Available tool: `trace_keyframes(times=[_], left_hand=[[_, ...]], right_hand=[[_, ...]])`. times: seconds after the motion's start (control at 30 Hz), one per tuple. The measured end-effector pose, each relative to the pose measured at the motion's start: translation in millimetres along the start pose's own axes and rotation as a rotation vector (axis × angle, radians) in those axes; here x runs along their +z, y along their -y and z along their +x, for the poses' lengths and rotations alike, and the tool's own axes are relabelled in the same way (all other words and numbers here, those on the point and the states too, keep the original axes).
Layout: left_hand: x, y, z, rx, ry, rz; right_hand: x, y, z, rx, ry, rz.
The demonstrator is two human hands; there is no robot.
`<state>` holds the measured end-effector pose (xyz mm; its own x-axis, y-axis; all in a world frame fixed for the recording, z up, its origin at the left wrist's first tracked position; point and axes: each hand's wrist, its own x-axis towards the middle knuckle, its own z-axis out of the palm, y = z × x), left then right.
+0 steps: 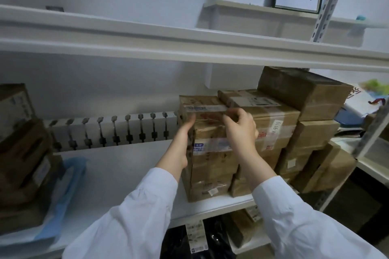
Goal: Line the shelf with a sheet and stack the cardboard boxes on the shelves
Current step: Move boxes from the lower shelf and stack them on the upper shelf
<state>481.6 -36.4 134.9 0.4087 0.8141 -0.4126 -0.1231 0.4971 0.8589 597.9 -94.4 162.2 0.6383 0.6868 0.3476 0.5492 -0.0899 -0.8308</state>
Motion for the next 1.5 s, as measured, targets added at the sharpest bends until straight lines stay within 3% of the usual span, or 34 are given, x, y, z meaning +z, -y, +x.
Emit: trace_keyframes(times=[0.13, 0.37, 0.5, 0.73, 0.97, 1.13, 1.3, 1.5], left_hand=[[15.1, -3.3, -25.8, -0.029, -0.025, -0.004], [20.4, 1.9, -35.7, 0.089, -0.168, -0.145], [12.2, 0.9, -42.1, 0.127, -0.260, -0.296], [0.4, -4.4, -50.9, 0.223, -0.306, -0.375], [-24.0, -3.2, -64.5, 0.327, -0.318, -0.314], [-51.9, -15.1, -88.5, 0.329, -0.313, -0.149], [-71.4, -28.0, -122.0, 0.254, -0.314, 0.001], [-82.8, -45.3, -158.8, 0.287, -0.254, 0.176]], right_hand=[[-6.0, -5.3, 0.4, 0.000, 0.107, 0.155], [-21.7, -16.0, 3.5, -0.030, 0.218, 0.403], [-21.0, -20.0, 8.0, 0.101, 0.302, 0.543], [0.0, -26.4, 5.0, 0.245, 0.467, 0.432], [11.0, -3.3, 5.5, 0.544, 0.592, 0.680], [5.4, 19.8, 1.1, 0.443, 0.493, 0.809], [1.9, 31.1, -3.4, 0.341, 0.248, 0.655], [-12.8, 47.8, -33.7, 0.273, 0.198, 0.722]])
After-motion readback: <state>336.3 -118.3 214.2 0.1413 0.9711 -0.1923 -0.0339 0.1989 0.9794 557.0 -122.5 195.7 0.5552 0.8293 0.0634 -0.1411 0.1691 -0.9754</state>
